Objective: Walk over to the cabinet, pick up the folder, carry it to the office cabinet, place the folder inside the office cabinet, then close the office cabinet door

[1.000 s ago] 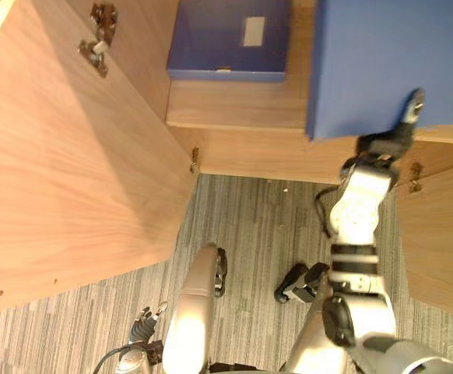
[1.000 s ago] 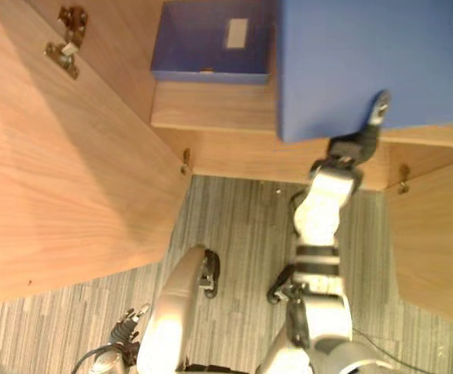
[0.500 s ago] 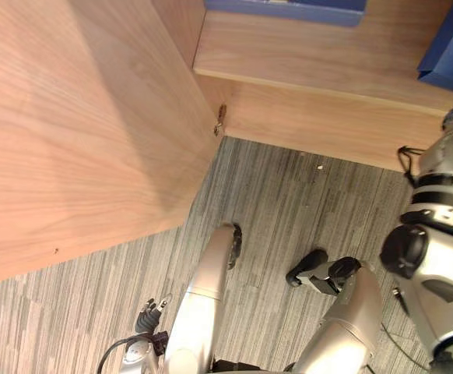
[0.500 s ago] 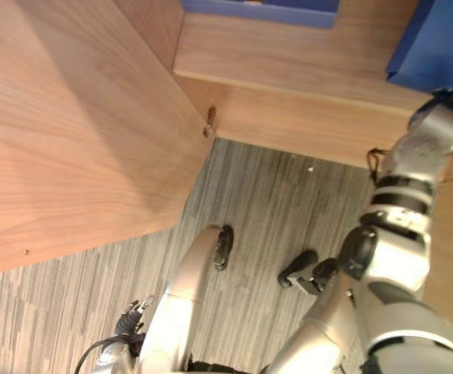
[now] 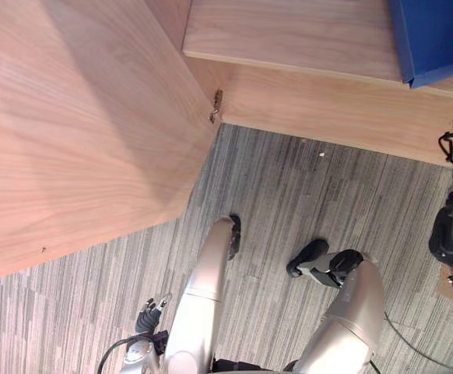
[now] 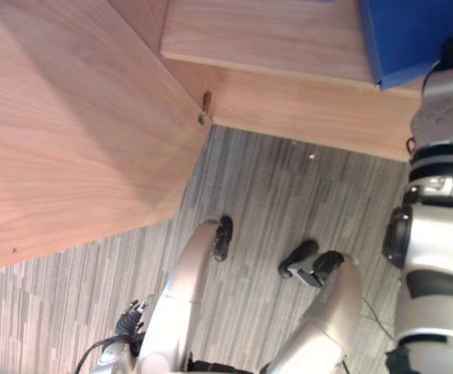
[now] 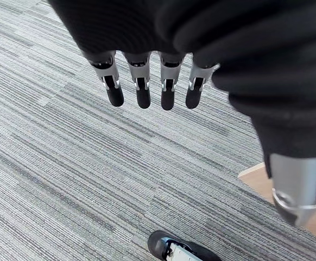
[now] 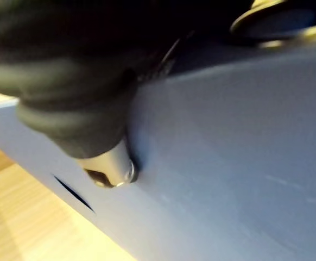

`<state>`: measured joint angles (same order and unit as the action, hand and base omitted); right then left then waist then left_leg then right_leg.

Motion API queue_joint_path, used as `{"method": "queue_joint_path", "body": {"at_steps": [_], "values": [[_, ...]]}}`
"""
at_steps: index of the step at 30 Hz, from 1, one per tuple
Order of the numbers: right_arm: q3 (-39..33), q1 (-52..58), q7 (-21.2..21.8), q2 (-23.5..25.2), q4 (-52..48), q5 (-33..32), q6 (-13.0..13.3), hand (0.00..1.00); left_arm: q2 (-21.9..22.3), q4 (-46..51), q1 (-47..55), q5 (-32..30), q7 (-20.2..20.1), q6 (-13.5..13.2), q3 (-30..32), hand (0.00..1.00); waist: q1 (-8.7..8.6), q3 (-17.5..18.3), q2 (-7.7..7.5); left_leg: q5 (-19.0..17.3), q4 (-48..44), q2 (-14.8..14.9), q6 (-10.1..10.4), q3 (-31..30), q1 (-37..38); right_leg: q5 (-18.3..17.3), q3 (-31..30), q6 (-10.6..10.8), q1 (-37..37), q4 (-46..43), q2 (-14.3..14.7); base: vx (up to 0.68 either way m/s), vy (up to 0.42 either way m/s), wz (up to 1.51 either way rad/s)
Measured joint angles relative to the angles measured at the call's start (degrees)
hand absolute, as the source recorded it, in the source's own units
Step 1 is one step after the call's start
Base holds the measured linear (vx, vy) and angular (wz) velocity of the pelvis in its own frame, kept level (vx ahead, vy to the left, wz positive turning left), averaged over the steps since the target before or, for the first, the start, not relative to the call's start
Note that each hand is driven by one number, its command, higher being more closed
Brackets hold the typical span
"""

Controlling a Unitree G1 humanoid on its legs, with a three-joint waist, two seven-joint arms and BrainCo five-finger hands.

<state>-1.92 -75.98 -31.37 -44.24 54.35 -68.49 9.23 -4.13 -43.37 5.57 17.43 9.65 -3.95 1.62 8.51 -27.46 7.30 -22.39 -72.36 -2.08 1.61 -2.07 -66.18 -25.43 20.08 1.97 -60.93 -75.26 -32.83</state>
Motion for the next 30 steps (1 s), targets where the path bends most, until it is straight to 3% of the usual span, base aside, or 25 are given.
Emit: {"method": "queue_joint_path", "body": {"at_steps": [6,16,17,27,30], "values": [[1.87,-1.81,0.97,0.0,-0.01,-1.06,0.72,1.0,0.23,0.0,-0.28,0.09,0.03,0.0,0.18,0.0,0.02,-0.03,-0.04,0.47,0.8,0.73,0.47,-0.15,0.53,0.13,0.24,-0.23,0.41,0.7,0.9,0.03,-0.035,-0.04],[-2.85,-4.08,0.95,0.66,-2.18,-8.15,7.67,1.0,0.54,0.05,-0.39,0.11,0.11,0.01,0.67,0.0,-0.14,-0.05,-0.07,1.8,4.23,0.96,1.18,-0.86,3.7,0.47,2.12,-0.77,4.07,3.49,1.67,0.03,-0.031,0.02],[-3.55,-4.4,0.94,0.69,-2.71,-8.32,8.02,0.0,0.58,0.04,-0.39,0.12,0.11,0.01,0.75,0.0,-0.14,-0.05,-0.07,1.82,4.35,1.05,1.21,-0.84,3.83,0.49,2.16,-0.81,4.15,3.63,1.76,0.04,-0.02,-0.04],[-2.81,-6.07,3.29,0.93,-5.25,-8.75,8.82,0.0,0.65,0.05,-0.41,0.12,-0.04,0.0,1.66,0.0,-0.13,-0.14,-0.22,2.63,6.85,1.72,2.04,-1.1,6.06,0.73,3.04,-1.14,6.23,5.51,2.8,0.02,-0.012,-0.01],[-0.1,-6.16,4.52,0.93,-5.14,-6.59,7.53,0.0,0.6,-0.04,-0.4,0.13,-0.17,0.01,1.74,0.0,-0.34,-0.17,-0.27,2.81,7.16,1.85,2.15,-1.19,6.08,0.76,3.23,-1.19,6.26,5.72,2.96,0.0,0.0,0.0]]}}
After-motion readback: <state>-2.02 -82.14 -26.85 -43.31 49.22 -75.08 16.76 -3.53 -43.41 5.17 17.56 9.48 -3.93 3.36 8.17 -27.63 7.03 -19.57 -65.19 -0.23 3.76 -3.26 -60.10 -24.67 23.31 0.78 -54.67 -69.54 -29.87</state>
